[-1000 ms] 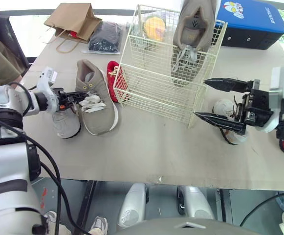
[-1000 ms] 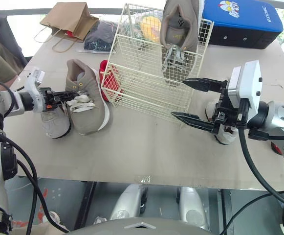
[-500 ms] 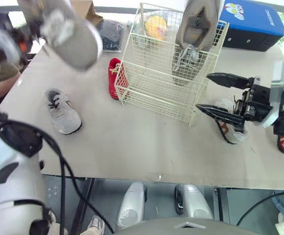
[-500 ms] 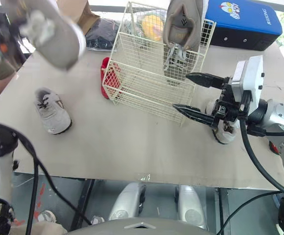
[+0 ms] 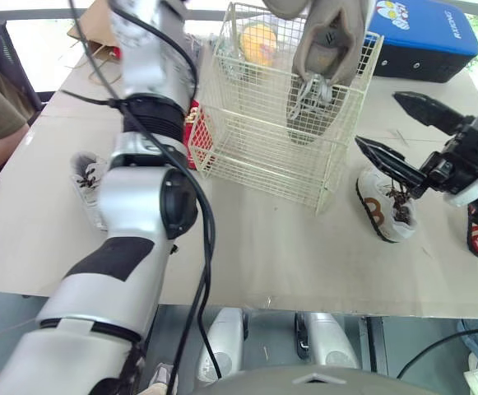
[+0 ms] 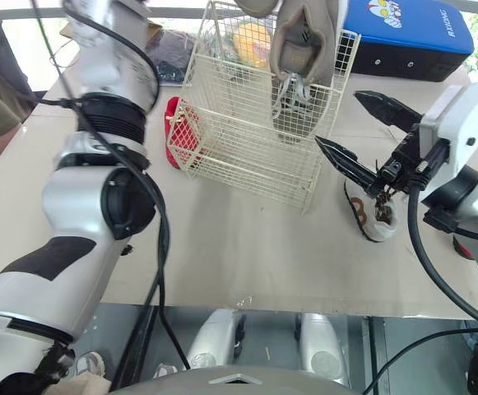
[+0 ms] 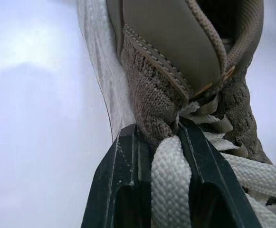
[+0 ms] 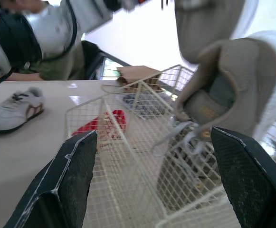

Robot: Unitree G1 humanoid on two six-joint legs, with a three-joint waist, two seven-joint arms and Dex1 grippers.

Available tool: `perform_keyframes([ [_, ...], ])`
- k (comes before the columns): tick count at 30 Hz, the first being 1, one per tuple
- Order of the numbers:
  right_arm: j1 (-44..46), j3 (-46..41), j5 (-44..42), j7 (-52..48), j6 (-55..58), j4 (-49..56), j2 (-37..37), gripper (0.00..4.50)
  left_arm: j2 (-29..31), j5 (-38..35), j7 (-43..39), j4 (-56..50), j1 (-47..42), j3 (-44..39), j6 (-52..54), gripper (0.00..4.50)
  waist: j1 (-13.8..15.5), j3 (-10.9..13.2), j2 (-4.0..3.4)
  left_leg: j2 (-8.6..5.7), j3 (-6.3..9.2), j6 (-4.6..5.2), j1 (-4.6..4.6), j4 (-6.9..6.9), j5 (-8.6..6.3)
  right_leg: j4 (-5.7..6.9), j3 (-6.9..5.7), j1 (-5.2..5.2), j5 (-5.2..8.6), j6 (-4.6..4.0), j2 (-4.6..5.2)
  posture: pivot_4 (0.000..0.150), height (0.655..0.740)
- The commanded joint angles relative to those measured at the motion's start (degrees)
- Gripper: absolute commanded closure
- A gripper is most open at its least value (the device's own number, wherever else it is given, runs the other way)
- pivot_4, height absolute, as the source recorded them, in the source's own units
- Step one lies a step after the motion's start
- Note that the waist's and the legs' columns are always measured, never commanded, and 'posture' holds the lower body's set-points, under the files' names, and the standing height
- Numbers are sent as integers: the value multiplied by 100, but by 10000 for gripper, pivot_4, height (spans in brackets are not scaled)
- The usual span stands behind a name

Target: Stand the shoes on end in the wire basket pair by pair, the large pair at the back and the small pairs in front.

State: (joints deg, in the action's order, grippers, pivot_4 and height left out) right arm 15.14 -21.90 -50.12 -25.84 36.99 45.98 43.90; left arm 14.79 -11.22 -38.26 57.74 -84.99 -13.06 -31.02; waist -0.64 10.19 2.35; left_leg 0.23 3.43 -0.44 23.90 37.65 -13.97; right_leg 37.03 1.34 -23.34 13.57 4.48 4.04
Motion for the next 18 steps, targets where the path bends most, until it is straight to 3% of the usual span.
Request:
perform_keyframes([
  [1,-193,-458,-236,423,116,530,171,8599,41,491,-32,607,37,305,-1277,40408,-29,-1,-2,0,0,4,-2,-3,-2,1,1,0,0,0,-1,1500,7400],
  [9,-694,-774,-434,818,56,826,222,8599,260,823,165,1201,218,444,-1557,40408,8,-1,-2,1,8,9,-5,26,-4,40,-5,5,0,2,-2,1500,7400],
  [14,-814,-784,-460,843,-25,822,240,8599,504,1367,802,1443,475,709,-1413,40408,0,-1,-2,0,10,9,-1,39,-4,41,-6,5,0,2,-3,1500,7400],
  [18,-855,-796,-443,755,-85,692,279,8599,493,1000,175,1568,770,454,-745,40408,-13,-1,-2,1,11,9,-1,38,-4,41,-5,5,0,2,-4,1500,7400],
])
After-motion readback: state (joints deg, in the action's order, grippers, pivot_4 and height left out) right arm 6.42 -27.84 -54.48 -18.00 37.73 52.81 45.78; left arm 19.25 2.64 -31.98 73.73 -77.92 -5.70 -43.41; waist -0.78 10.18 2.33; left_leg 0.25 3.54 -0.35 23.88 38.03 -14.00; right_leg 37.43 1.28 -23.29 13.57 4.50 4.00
